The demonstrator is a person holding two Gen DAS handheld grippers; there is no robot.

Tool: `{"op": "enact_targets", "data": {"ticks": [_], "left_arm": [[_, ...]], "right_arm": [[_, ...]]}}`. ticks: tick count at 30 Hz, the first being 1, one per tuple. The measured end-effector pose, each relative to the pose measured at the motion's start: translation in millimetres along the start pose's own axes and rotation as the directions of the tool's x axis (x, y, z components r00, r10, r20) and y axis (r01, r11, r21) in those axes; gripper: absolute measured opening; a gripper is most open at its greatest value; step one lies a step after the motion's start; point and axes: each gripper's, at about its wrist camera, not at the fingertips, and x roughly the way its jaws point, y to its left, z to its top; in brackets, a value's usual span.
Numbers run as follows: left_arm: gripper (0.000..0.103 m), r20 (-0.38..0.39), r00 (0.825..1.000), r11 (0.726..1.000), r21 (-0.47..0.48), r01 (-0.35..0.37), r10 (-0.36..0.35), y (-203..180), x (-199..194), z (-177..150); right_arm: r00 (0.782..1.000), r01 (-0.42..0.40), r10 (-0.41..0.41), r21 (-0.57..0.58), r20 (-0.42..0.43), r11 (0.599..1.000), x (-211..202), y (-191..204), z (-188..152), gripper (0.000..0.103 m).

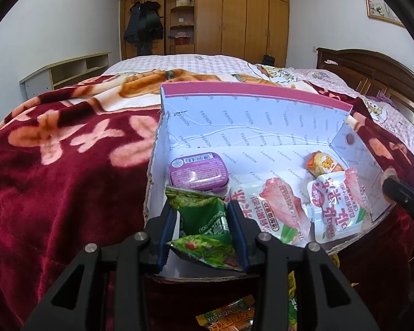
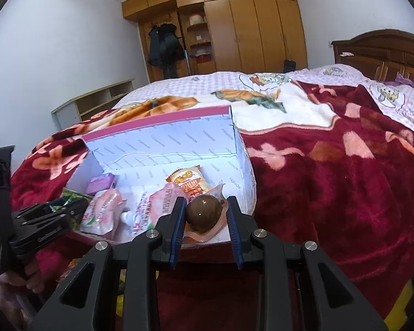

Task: Organize snacks
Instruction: 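Open the left tool releasing the green bag while the right tool releases the chocolate ball, then move both tools back to the snack pile and grasp a wrapped cracker packet with the left tool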

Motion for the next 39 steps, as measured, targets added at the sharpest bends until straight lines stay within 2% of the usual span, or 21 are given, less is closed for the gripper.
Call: {"op": "enact_targets", "data": {"ticks": [11, 13, 16, 18, 26, 33, 39], "left_arm": [[0.040, 0.008, 1.000, 1.000, 0.006, 0.001, -0.001, -1, 0, 0], [0.041, 0.013, 1.000, 1.000, 0.013, 0.001, -0.001, -3, -1, 0], [0.047, 0.013, 1.000, 1.000, 0.020, 0.015, -0.015, -4, -2, 1], [0.051, 0.012, 1.000, 0.999, 0.023, 0.023, -0.023, -6, -3, 0], [0.071, 0.030, 0.998, 0.999, 0.001, 0.047, -0.047, -7, -14, 2], [0.077, 0.055, 0.993, 0.993, -0.050, 0.108, -0.105, 3, -35, 2], [0.078, 0.062, 0.994, 0.994, -0.045, 0.095, -0.093, 6, -53, -2]], "right_arm": [[1.000, -0.016, 0.016, -0.005, -0.015, 1.000, 6, 2, -5, 0.031], [1.000, -0.016, 0.016, -0.003, -0.013, 1.000, 6, 3, -5, 0.038], [0.999, -0.033, 0.033, 0.008, -0.002, 0.999, 3, 4, -6, 0.053], [0.999, -0.033, 0.033, 0.007, 0.000, 0.999, 0, 7, -7, 0.056], [0.998, -0.055, 0.054, 0.041, 0.022, 0.998, -16, 8, -14, 0.059], [0.997, -0.073, 0.071, 0.074, 0.026, 0.995, -30, 7, -22, 0.063], [0.996, -0.093, 0.091, 0.082, 0.022, 0.992, -41, 12, -31, 0.065]]}}
